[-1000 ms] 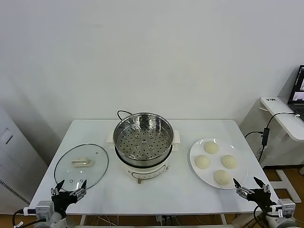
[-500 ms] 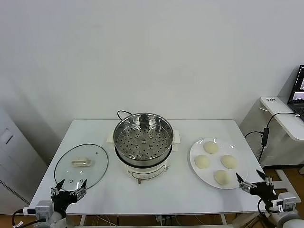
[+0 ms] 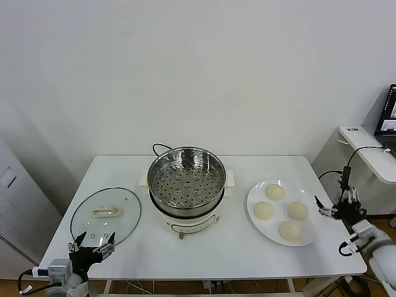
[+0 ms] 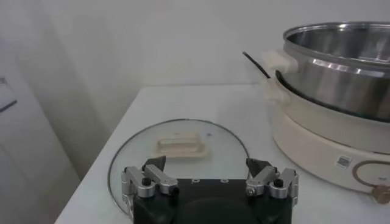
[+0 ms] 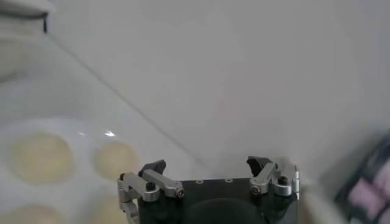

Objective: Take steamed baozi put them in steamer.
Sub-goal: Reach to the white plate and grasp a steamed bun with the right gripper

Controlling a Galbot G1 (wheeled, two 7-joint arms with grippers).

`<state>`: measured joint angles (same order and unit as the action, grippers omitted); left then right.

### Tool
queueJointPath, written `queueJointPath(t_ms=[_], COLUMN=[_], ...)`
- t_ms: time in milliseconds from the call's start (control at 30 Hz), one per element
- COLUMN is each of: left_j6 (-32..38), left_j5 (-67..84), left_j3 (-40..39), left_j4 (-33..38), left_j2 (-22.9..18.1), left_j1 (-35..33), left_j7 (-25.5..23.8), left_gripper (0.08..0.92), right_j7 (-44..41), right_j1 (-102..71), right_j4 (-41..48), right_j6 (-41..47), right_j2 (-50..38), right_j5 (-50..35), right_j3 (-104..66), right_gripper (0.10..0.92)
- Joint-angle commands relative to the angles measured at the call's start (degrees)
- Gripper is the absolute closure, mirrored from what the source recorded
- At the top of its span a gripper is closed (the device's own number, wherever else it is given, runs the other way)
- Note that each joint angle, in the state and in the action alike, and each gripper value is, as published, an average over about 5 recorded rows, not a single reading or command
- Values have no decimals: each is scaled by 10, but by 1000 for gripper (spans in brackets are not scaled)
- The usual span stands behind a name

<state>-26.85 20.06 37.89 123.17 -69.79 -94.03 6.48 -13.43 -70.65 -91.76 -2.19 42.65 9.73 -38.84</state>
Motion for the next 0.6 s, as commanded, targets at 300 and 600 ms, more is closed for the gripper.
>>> queueJointPath(t_ms=[300, 600], left_j6=[-3, -9], left_j5=[-2, -2], left_j3=[1, 1], left_j4=[-3, 1], left_j2=[1, 0], left_j1=[4, 9], left_j7=[-1, -1], left_gripper=[177, 177], right_j7=[-238, -409], right_j1=[374, 624], right_j4=[191, 294], right_j6=[-77, -89], right_j2=[-91, -93], right_j5=[129, 55], right_j3=[295, 577], right_gripper=[203, 203])
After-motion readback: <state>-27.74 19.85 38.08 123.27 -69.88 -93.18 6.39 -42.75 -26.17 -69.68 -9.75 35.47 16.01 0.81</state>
